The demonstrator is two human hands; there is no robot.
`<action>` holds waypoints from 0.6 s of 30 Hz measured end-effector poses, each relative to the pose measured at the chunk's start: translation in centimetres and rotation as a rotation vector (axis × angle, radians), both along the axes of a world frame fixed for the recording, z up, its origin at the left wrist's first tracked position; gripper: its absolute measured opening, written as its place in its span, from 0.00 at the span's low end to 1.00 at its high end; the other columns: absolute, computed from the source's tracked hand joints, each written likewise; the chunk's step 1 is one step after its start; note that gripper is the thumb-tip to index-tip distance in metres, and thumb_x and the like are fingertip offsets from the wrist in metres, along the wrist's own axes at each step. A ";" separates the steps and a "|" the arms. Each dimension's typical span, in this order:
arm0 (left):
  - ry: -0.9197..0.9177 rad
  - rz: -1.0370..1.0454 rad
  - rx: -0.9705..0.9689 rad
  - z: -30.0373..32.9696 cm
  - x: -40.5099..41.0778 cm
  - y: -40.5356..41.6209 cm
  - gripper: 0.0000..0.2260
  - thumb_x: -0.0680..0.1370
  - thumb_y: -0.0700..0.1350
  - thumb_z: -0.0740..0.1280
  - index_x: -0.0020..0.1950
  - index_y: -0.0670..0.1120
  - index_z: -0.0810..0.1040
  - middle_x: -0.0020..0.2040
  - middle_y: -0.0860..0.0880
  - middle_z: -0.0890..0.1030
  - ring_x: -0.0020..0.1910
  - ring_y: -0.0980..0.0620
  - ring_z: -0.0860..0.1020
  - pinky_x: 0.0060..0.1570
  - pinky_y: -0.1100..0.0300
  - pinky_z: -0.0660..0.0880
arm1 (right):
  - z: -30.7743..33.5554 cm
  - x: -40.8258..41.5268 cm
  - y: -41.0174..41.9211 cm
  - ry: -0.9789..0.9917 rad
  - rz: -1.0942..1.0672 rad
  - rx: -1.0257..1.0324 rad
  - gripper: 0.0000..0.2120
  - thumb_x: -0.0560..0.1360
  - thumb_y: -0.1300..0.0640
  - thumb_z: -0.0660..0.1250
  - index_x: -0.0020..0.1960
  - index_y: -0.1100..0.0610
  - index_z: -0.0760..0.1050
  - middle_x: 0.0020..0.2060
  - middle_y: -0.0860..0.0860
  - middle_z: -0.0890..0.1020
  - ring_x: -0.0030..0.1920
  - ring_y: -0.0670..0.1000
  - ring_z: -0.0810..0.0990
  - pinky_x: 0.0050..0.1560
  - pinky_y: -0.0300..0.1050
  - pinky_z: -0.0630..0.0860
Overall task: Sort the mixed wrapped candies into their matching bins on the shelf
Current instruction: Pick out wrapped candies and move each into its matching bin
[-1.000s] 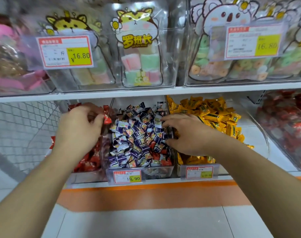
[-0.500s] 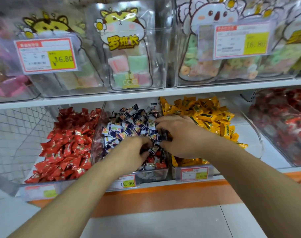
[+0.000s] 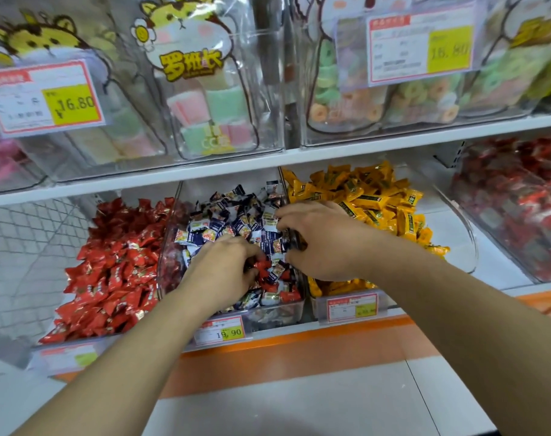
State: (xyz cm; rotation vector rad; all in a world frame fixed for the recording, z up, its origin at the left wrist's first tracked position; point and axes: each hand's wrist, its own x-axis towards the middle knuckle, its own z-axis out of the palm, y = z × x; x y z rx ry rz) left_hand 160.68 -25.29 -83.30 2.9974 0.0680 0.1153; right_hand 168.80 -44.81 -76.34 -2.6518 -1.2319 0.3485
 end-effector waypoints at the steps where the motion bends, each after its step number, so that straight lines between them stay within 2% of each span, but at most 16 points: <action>1: -0.005 0.001 -0.001 0.0 -0.1 -0.1 0.12 0.79 0.50 0.71 0.62 0.58 0.81 0.57 0.55 0.81 0.60 0.50 0.74 0.61 0.49 0.74 | 0.0 0.0 0.0 0.003 -0.001 -0.002 0.30 0.81 0.47 0.65 0.81 0.48 0.62 0.82 0.42 0.56 0.82 0.48 0.48 0.82 0.56 0.42; 4: -0.028 0.004 -0.014 -0.1 -0.3 -0.1 0.08 0.79 0.51 0.72 0.58 0.59 0.81 0.54 0.55 0.80 0.57 0.51 0.74 0.60 0.49 0.74 | -0.1 0.0 0.2 0.007 -0.003 -0.004 0.30 0.81 0.48 0.65 0.81 0.47 0.62 0.82 0.41 0.55 0.82 0.47 0.47 0.82 0.56 0.41; 7: -0.058 0.034 -0.045 -0.4 -0.5 -0.4 0.06 0.79 0.51 0.71 0.56 0.60 0.81 0.50 0.52 0.76 0.49 0.50 0.76 0.57 0.51 0.74 | -0.1 0.0 0.2 0.003 -0.005 -0.004 0.30 0.80 0.48 0.65 0.81 0.47 0.62 0.82 0.42 0.55 0.82 0.47 0.48 0.82 0.56 0.41; 11: -0.127 0.066 -0.130 -0.3 -0.7 -0.4 0.06 0.79 0.51 0.72 0.56 0.58 0.82 0.49 0.53 0.78 0.51 0.50 0.76 0.56 0.52 0.75 | 0.0 0.0 0.3 0.000 -0.002 -0.012 0.29 0.81 0.48 0.65 0.80 0.47 0.62 0.82 0.42 0.55 0.82 0.47 0.48 0.82 0.55 0.41; 13: -0.164 0.119 -0.256 0.2 -0.9 -0.4 0.05 0.80 0.50 0.72 0.55 0.56 0.84 0.48 0.55 0.79 0.50 0.54 0.76 0.51 0.59 0.75 | 0.1 0.0 0.3 -0.002 -0.001 -0.024 0.29 0.81 0.48 0.65 0.81 0.47 0.62 0.82 0.42 0.55 0.82 0.48 0.48 0.81 0.54 0.41; 16: -0.196 0.199 -0.474 1.8 -1.5 -0.4 0.03 0.80 0.49 0.72 0.52 0.57 0.84 0.45 0.61 0.82 0.43 0.64 0.78 0.40 0.71 0.69 | 0.0 0.0 0.6 0.006 -0.009 -0.034 0.31 0.81 0.49 0.65 0.81 0.47 0.61 0.82 0.42 0.55 0.82 0.48 0.48 0.81 0.55 0.40; 18: -0.214 0.230 -0.595 2.9 -2.1 -0.2 0.04 0.79 0.48 0.73 0.50 0.58 0.84 0.44 0.61 0.83 0.45 0.67 0.79 0.40 0.75 0.70 | -0.1 0.1 0.7 0.004 -0.016 -0.027 0.32 0.80 0.48 0.66 0.82 0.47 0.59 0.82 0.43 0.56 0.82 0.48 0.49 0.81 0.55 0.41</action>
